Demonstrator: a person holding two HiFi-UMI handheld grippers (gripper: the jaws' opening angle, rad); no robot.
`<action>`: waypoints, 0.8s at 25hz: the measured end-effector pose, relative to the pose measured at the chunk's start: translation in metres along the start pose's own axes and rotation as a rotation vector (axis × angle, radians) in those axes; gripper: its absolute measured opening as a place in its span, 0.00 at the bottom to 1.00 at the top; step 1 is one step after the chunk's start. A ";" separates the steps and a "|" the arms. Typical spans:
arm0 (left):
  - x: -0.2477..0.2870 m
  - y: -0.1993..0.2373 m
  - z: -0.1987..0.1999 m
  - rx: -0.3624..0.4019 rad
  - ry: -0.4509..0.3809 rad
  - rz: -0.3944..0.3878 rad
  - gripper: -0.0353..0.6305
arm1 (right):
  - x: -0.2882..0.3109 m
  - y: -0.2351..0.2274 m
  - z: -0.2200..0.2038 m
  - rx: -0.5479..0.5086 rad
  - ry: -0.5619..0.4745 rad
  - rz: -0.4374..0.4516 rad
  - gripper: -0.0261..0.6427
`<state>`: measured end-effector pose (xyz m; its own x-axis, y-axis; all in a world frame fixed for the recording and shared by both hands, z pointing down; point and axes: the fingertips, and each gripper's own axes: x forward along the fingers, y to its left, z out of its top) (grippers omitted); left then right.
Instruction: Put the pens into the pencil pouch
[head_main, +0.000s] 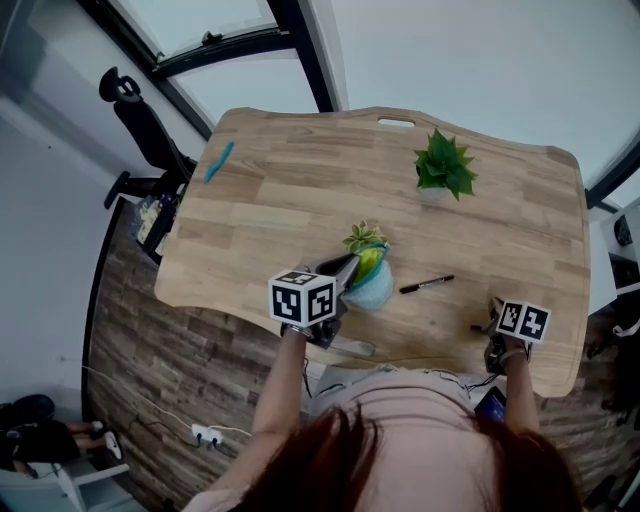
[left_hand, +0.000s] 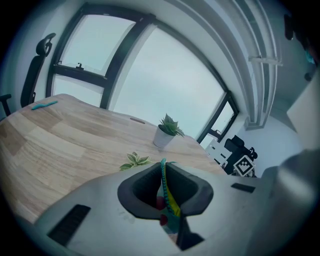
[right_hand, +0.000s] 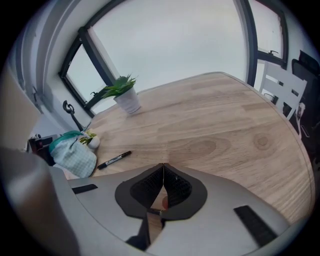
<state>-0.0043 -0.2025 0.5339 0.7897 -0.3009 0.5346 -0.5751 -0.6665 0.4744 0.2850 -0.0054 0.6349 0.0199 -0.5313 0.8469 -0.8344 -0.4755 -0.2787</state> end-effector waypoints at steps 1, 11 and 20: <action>0.000 -0.001 0.000 0.003 -0.004 0.006 0.09 | -0.002 0.002 0.001 -0.011 -0.007 0.014 0.04; -0.009 -0.014 -0.003 0.003 -0.065 0.028 0.08 | -0.021 0.009 0.004 -0.216 -0.030 0.122 0.04; -0.016 -0.022 -0.009 -0.040 -0.124 0.078 0.08 | -0.028 0.025 -0.023 -0.579 0.088 0.281 0.15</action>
<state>-0.0066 -0.1767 0.5215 0.7614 -0.4343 0.4813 -0.6416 -0.6111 0.4636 0.2510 0.0138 0.6151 -0.2671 -0.5095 0.8179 -0.9637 0.1418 -0.2264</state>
